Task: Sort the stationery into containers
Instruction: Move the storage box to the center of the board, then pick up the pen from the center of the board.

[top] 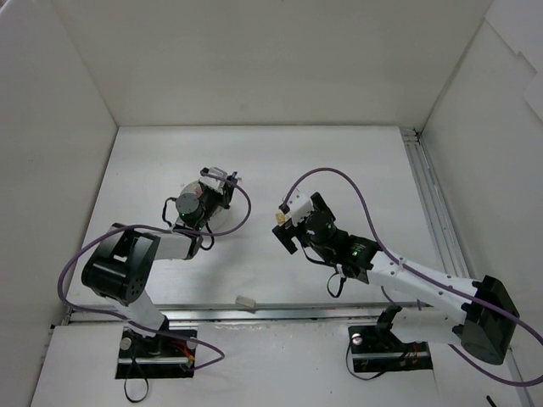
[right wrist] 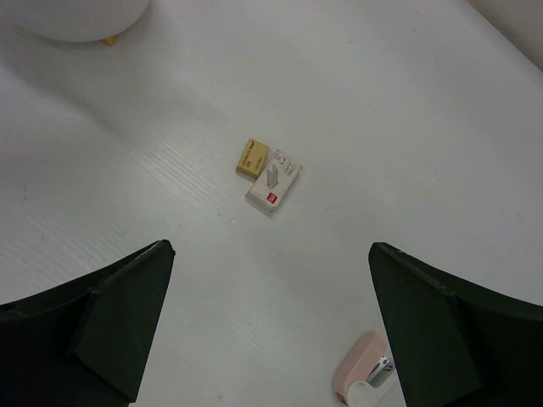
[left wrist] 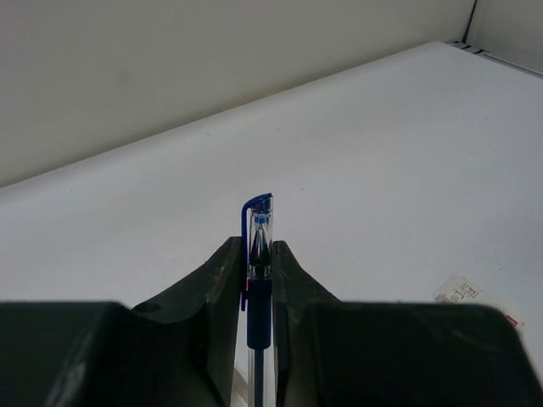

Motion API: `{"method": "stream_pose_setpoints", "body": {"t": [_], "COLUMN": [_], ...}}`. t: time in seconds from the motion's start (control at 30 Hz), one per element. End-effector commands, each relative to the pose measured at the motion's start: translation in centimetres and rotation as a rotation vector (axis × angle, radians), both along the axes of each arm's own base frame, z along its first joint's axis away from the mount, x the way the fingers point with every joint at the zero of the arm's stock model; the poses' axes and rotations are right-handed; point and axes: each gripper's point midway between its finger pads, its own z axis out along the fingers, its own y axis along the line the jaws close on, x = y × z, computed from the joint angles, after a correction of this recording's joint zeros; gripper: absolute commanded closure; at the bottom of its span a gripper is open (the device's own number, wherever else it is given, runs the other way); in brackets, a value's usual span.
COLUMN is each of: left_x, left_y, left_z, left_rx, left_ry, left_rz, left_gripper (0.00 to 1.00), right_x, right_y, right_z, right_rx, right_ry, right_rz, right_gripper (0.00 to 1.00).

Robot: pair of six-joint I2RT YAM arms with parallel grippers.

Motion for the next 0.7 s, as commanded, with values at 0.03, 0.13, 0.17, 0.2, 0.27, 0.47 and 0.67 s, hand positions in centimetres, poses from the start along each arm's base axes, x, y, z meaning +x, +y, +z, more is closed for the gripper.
{"method": "stream_pose_setpoints", "body": {"t": [0.03, 0.13, 0.17, 0.2, 0.27, 0.47, 0.67], "left_x": [-1.2, -1.5, -1.5, -1.6, -2.0, -3.5, -6.3], "left_y": [0.3, 0.5, 0.7, 0.8, 0.7, 0.5, 0.6], "left_z": [6.0, 6.2, 6.1, 6.3, 6.7, 8.7, 11.2], "left_rx": [-0.056, -0.056, -0.053, -0.054, -0.05, -0.054, -0.071], "left_ry": [-0.183, -0.17, -0.16, -0.159, -0.158, -0.17, -0.027], "left_rz": [0.066, 0.087, 0.096, 0.1, 0.098, 0.084, 0.058], "left_gripper": [0.69, 0.42, 0.37, 0.35, 0.33, 0.23, 0.13], "right_x": [0.9, 0.9, 0.9, 0.9, 0.9, 0.7, 0.1], "right_y": [1.0, 1.2, 1.1, 1.1, 1.2, 1.6, 2.8], "right_z": [1.3, 1.4, 1.4, 1.3, 1.4, 1.4, 1.6], "right_rx": [0.06, 0.067, 0.067, 0.069, 0.076, 0.097, 0.107], "right_ry": [-0.038, -0.034, -0.035, -0.031, -0.03, -0.022, -0.013], "right_rz": [0.006, 0.01, 0.009, 0.009, 0.01, 0.024, 0.095], "right_gripper": [0.02, 0.02, 0.02, 0.02, 0.02, 0.02, 0.02]}}
